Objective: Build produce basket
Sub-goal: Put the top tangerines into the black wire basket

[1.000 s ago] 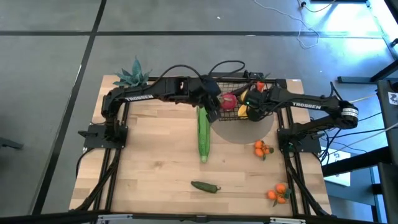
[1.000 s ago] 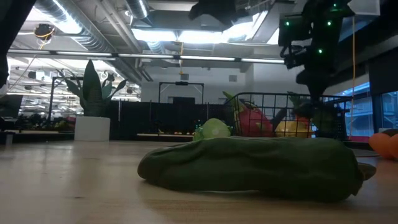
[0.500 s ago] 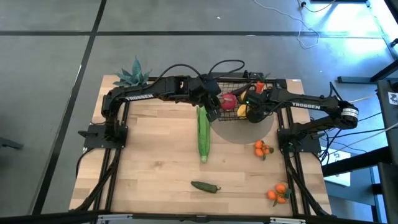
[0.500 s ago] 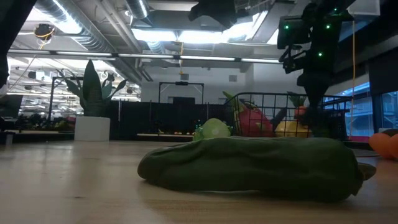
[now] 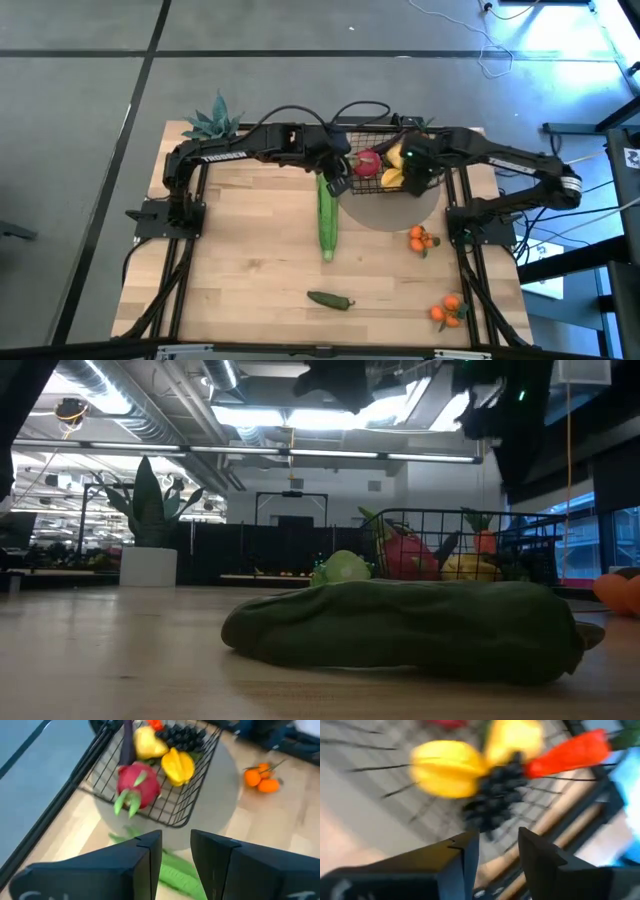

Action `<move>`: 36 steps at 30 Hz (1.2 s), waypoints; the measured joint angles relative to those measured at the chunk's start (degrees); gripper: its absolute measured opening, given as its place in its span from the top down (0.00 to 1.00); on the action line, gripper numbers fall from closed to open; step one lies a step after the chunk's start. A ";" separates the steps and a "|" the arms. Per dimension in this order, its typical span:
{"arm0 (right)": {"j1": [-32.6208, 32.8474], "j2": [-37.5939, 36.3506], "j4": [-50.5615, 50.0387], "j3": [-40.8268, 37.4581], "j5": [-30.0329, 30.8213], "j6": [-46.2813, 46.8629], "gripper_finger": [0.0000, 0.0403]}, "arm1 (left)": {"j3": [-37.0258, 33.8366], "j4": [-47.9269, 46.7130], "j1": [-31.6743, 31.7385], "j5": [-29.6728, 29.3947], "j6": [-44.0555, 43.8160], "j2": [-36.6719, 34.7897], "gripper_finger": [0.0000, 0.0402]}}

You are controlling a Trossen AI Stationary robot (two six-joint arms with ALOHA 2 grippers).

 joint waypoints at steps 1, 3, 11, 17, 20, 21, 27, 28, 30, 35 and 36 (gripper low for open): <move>0.80 -1.01 -0.72 0.88 -2.26 0.53 0.70 | 0.00 -0.77 -0.12 -0.51 -0.44 0.00 0.78; 2.70 -3.32 -2.84 1.89 -6.06 0.94 0.71 | 0.02 -2.59 -0.39 -1.32 -0.77 0.00 0.78; 10.64 -11.93 -9.02 -1.36 -21.93 17.43 0.71 | 0.00 -5.12 -2.17 -1.68 -2.15 -0.55 0.78; 14.59 -13.98 -7.49 -8.35 -26.30 27.83 0.71 | 0.00 -5.10 -2.83 -1.68 -2.16 -0.83 0.78; 15.53 -13.68 -5.26 -12.12 -27.76 30.65 0.71 | 0.00 -5.08 -2.83 -1.68 -2.15 -0.83 0.78; 15.67 -13.65 -4.75 -13.31 -28.24 31.60 0.71 | 0.00 -5.08 -2.83 -1.68 -2.14 -0.83 0.78; 15.83 -13.69 -1.40 -19.62 -32.19 33.87 0.71 | 0.00 -5.08 -2.81 -1.68 -2.14 -0.83 0.78; 15.83 -13.70 0.02 -20.76 -32.92 33.87 0.71 | 0.00 -5.07 -2.81 -1.68 -2.15 -0.83 0.78; 15.81 -13.67 2.97 -22.91 -34.06 33.89 0.71 | 0.00 -5.04 -2.81 -1.68 -2.15 -0.83 0.78; 15.81 -13.31 9.17 -27.73 -38.06 34.02 0.71 | 0.00 -5.02 -2.81 -1.37 -2.16 -0.83 0.78; 15.81 -13.11 9.98 -28.45 -38.48 34.02 0.71 | 0.00 -5.02 -2.81 -1.35 -2.16 -0.83 0.78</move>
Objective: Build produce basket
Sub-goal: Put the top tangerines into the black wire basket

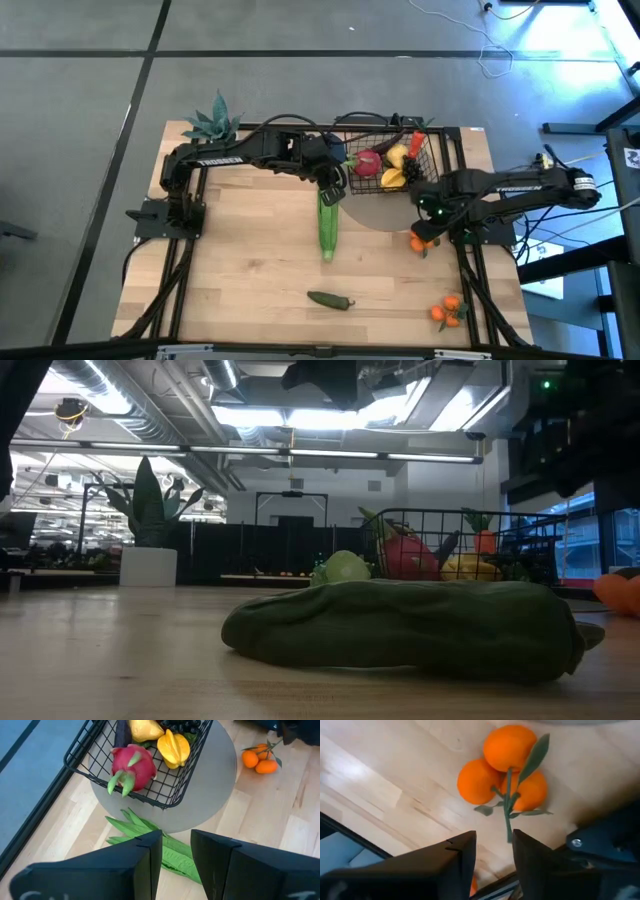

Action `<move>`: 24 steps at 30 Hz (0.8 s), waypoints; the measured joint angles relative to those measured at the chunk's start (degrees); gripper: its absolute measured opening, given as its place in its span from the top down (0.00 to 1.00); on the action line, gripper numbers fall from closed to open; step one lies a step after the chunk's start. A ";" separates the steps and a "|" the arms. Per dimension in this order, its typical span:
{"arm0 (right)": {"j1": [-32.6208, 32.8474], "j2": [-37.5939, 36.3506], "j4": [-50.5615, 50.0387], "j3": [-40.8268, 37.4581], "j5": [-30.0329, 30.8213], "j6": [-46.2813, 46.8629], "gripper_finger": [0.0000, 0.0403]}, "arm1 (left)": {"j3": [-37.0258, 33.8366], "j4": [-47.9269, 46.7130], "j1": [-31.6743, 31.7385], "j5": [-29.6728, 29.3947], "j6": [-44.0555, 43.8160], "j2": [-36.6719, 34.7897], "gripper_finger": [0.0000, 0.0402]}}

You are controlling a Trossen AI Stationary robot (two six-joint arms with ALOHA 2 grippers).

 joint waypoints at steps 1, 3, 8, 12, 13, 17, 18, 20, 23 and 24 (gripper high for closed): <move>0.00 0.22 0.66 -0.78 -0.20 -0.02 0.71 | 0.00 0.02 0.00 0.02 0.01 0.00 0.78; 0.00 0.54 1.61 -2.03 -0.25 -0.23 0.71 | 0.00 0.12 0.00 0.04 0.00 0.00 0.78; 0.00 1.99 4.24 -3.88 -0.24 -0.26 0.71 | 0.00 0.37 0.00 0.10 0.02 0.00 0.78; 0.00 3.46 5.75 -5.30 -0.20 -0.28 0.71 | 0.00 0.37 0.00 0.11 0.02 0.00 0.78; 0.00 3.90 6.20 -5.73 -0.22 -0.30 0.71 | 0.00 0.37 0.00 0.10 0.02 0.00 0.78; 0.00 5.79 6.98 -6.39 -0.11 -2.92 0.72 | 0.00 0.37 0.00 0.10 0.02 0.00 0.78; 0.03 6.18 7.26 -6.39 0.19 -3.74 0.73 | 0.00 0.37 0.00 0.10 0.02 0.00 0.78; 0.11 6.61 7.93 -6.39 1.53 -5.03 0.78 | 0.00 0.37 0.00 0.11 0.02 0.00 0.78; 0.11 6.55 8.40 -6.35 2.84 -5.64 0.91 | 0.00 0.37 0.00 0.11 0.04 0.00 0.78; 0.13 6.44 8.26 -6.12 3.29 -6.45 0.95 | 0.00 0.37 0.00 0.11 0.04 0.00 0.78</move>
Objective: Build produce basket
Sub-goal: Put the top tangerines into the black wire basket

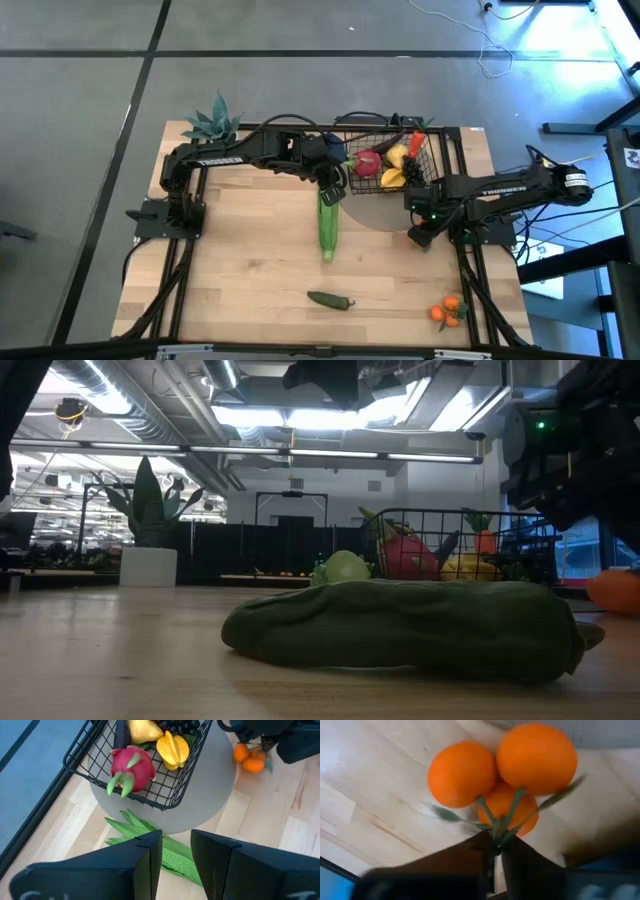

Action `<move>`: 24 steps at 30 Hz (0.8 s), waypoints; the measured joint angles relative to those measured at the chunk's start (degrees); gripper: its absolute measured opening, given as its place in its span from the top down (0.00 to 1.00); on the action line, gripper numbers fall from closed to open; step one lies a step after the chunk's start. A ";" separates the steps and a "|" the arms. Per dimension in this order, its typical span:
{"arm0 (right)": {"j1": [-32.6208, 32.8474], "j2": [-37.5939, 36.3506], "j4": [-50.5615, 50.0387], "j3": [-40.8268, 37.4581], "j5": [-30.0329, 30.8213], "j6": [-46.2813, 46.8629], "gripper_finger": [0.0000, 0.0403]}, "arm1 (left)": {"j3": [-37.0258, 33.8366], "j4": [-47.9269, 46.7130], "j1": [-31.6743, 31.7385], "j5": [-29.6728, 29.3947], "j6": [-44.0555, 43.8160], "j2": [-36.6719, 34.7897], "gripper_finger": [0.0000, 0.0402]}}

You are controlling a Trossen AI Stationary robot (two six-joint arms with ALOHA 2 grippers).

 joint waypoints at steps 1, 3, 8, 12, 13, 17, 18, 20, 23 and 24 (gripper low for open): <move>0.01 -0.03 -0.19 0.51 0.27 -0.68 0.97 | 0.00 0.00 0.00 0.00 0.00 0.00 0.78; -0.01 -0.02 -0.78 2.35 0.11 -1.45 0.97 | 0.00 -0.01 0.00 0.00 0.00 0.00 0.78; 0.01 -0.04 -3.77 10.26 -0.26 -3.29 0.99 | 0.00 -0.02 0.00 0.00 0.00 0.00 0.78; 0.01 -0.02 -8.33 18.97 4.09 -5.61 1.00 | 0.00 -0.02 0.00 0.00 0.02 0.00 0.78; -0.02 -0.02 -9.61 21.25 6.00 -6.08 1.00 | 0.00 -0.03 0.00 0.00 0.02 0.00 0.78; -1.10 -0.04 -13.17 29.46 15.21 -8.51 1.00 | 0.00 -0.04 0.00 -0.02 0.02 0.00 0.78; -1.73 -0.04 -13.40 31.11 17.58 -9.08 1.00 | 0.00 -0.03 0.00 0.00 0.00 0.00 0.78; -3.33 -0.02 -13.42 33.75 22.03 -10.55 1.00 | 0.00 -0.04 -0.04 0.00 -0.02 0.00 0.78; -6.81 0.18 -13.26 35.82 27.57 -14.05 1.00 | 0.00 -0.02 -0.04 0.00 -0.05 0.00 0.78; -8.26 0.41 -13.06 36.03 29.21 -15.24 1.00 | 0.00 -0.04 -0.04 0.00 -0.07 0.00 0.78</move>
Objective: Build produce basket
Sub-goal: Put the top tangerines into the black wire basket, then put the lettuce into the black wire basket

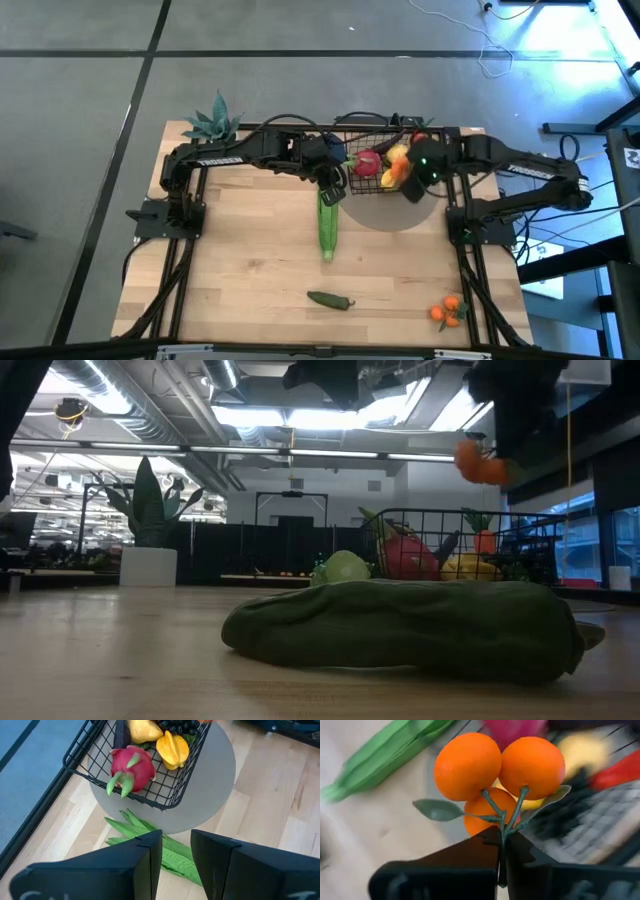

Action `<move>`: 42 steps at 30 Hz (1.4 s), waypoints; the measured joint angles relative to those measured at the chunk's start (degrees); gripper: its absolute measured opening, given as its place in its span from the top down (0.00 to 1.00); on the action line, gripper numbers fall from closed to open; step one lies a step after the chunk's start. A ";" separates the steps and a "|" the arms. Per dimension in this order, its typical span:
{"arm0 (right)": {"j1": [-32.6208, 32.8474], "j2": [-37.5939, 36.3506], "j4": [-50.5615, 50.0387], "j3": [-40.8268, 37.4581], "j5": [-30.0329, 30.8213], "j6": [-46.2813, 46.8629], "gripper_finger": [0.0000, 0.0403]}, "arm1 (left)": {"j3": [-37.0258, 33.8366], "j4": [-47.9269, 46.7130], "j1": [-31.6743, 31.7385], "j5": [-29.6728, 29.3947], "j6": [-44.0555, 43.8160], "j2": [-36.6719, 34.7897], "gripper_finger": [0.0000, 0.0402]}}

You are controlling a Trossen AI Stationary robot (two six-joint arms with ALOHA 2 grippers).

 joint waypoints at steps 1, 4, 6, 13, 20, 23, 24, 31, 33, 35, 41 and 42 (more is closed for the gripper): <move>-1.68 0.38 0.25 0.04 1.28 -0.99 1.00 | 0.00 0.02 0.00 0.00 -0.02 0.00 0.78; -6.59 2.22 2.78 -0.76 2.86 -4.95 1.00 | 0.00 0.02 0.00 0.00 -0.07 0.00 0.78; -9.62 4.17 5.01 -1.62 2.86 -8.43 1.00 | 0.00 0.02 0.00 0.00 -0.13 0.00 0.78; -19.96 12.87 6.21 -1.71 0.43 -17.37 1.00 | 0.00 0.04 -0.23 0.00 -0.50 0.00 0.78; -24.69 19.22 4.36 -1.73 -3.16 -22.24 1.00 | 0.00 0.04 -0.62 0.00 -0.56 0.00 0.78; -25.02 20.46 4.36 -1.73 -4.10 -22.84 0.99 | 0.00 0.04 -0.74 0.00 -0.57 0.00 0.78; -25.01 20.69 4.36 -1.73 -4.41 -23.49 0.99 | 0.00 0.04 -0.74 0.00 -0.57 0.00 0.78; -24.98 21.41 4.40 -1.73 -5.43 -26.77 0.90 | 0.00 0.04 -0.79 0.00 -0.57 0.00 0.78; -24.98 21.41 4.40 -1.73 -5.60 -26.87 0.87 | 0.00 0.04 -0.79 0.00 -0.57 0.00 0.78; -24.96 21.41 4.37 -1.72 -5.74 -26.75 0.84 | 0.00 0.04 -0.79 0.00 -1.05 0.00 0.78; -24.76 19.97 1.30 1.48 -5.76 -26.49 0.81 | 0.00 -2.43 -0.60 0.00 -7.82 0.00 0.78; -24.76 19.25 1.30 2.14 -5.75 -26.48 0.81 | 0.00 -3.00 -0.54 0.00 -9.04 0.00 0.78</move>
